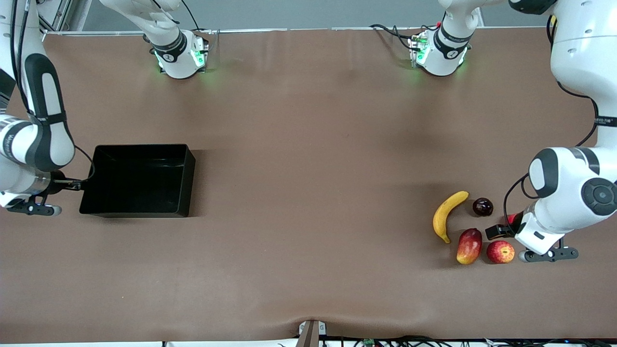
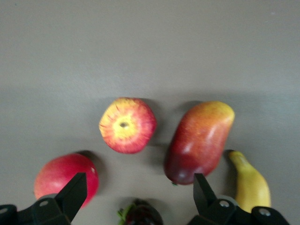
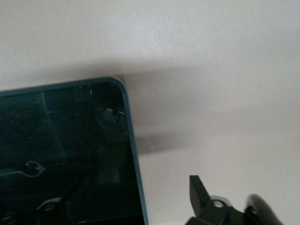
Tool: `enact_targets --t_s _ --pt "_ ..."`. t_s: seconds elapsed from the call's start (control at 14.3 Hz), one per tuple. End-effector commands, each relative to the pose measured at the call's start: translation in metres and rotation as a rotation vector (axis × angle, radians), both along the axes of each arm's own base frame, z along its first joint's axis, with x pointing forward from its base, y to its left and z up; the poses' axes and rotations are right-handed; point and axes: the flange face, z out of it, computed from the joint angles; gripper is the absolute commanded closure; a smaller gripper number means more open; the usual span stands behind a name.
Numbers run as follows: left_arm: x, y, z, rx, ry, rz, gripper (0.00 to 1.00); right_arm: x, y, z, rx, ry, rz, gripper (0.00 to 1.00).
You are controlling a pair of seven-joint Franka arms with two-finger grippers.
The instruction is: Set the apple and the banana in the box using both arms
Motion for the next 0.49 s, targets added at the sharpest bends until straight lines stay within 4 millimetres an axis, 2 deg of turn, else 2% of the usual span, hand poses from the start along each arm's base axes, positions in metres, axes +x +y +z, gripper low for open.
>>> enact_targets --t_s 0.0,0.14,0.21,0.28,0.42 --pt "0.012 0.006 -0.006 0.057 -0.031 -0.073 0.00 -0.003 0.001 -0.008 0.047 -0.013 -0.033 0.59" --pt "0.015 0.008 -0.021 0.067 -0.043 -0.144 0.00 -0.006 0.000 -0.015 0.070 0.000 -0.056 0.88" --pt "0.017 0.015 -0.024 0.069 -0.062 -0.171 0.00 -0.006 0.000 -0.015 0.070 0.000 -0.054 0.97" --pt "0.017 0.022 -0.034 0.065 -0.064 -0.192 0.00 -0.005 -0.001 -0.014 0.069 -0.001 -0.051 1.00" --pt "0.018 0.021 -0.045 0.063 -0.067 -0.220 0.00 -0.004 -0.003 -0.011 0.074 -0.009 -0.016 1.00"
